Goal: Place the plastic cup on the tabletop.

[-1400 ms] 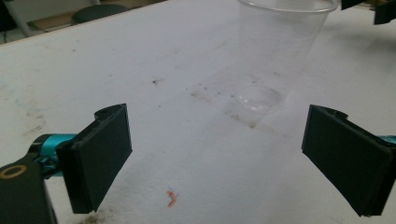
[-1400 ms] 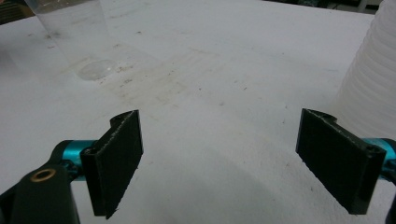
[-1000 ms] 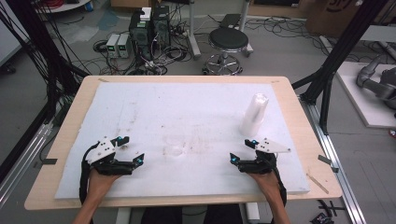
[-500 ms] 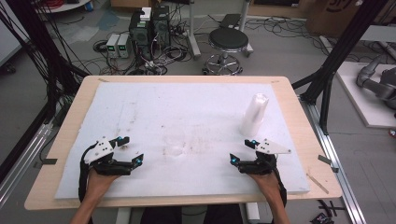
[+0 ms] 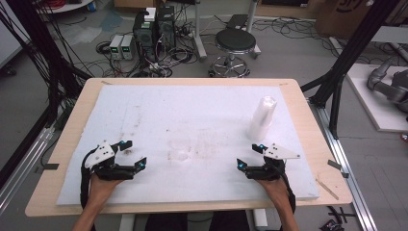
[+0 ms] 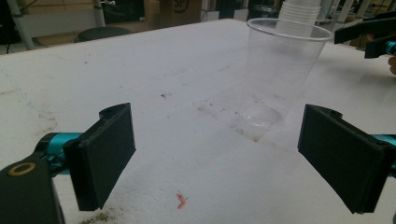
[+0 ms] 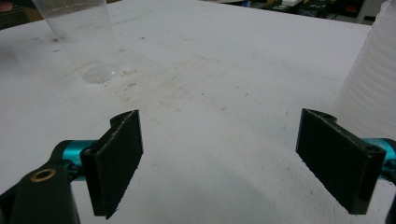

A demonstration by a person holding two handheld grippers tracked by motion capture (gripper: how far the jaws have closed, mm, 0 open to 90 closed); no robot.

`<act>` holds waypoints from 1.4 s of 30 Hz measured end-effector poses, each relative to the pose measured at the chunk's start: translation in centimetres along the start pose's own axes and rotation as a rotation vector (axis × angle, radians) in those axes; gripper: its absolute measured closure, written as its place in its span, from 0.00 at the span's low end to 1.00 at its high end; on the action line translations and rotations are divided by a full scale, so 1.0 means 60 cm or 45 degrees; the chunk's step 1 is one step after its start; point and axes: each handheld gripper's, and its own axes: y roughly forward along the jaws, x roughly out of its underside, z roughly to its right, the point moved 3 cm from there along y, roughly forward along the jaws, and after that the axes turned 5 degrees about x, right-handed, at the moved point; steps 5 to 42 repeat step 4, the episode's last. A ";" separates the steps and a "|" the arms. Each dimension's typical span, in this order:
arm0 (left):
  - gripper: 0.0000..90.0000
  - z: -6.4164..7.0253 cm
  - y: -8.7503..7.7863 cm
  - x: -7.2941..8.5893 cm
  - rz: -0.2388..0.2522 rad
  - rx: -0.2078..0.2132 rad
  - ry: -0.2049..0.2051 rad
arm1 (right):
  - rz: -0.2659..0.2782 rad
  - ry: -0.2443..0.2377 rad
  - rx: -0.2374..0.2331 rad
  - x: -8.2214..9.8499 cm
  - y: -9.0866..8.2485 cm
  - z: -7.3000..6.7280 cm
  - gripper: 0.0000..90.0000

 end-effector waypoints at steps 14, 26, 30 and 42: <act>0.12 0.001 -0.001 0.000 0.007 -0.009 -0.002 | -0.001 -0.001 0.001 0.000 0.000 -0.001 0.16; 0.12 0.001 -0.001 0.000 0.007 -0.009 -0.002 | -0.001 -0.001 0.001 0.000 0.000 -0.001 0.16; 0.12 0.001 -0.001 0.000 0.007 -0.009 -0.002 | -0.001 -0.001 0.001 0.000 0.000 -0.001 0.16; 0.12 0.001 -0.001 0.000 0.007 -0.009 -0.002 | -0.001 -0.001 0.001 0.000 0.000 -0.001 0.16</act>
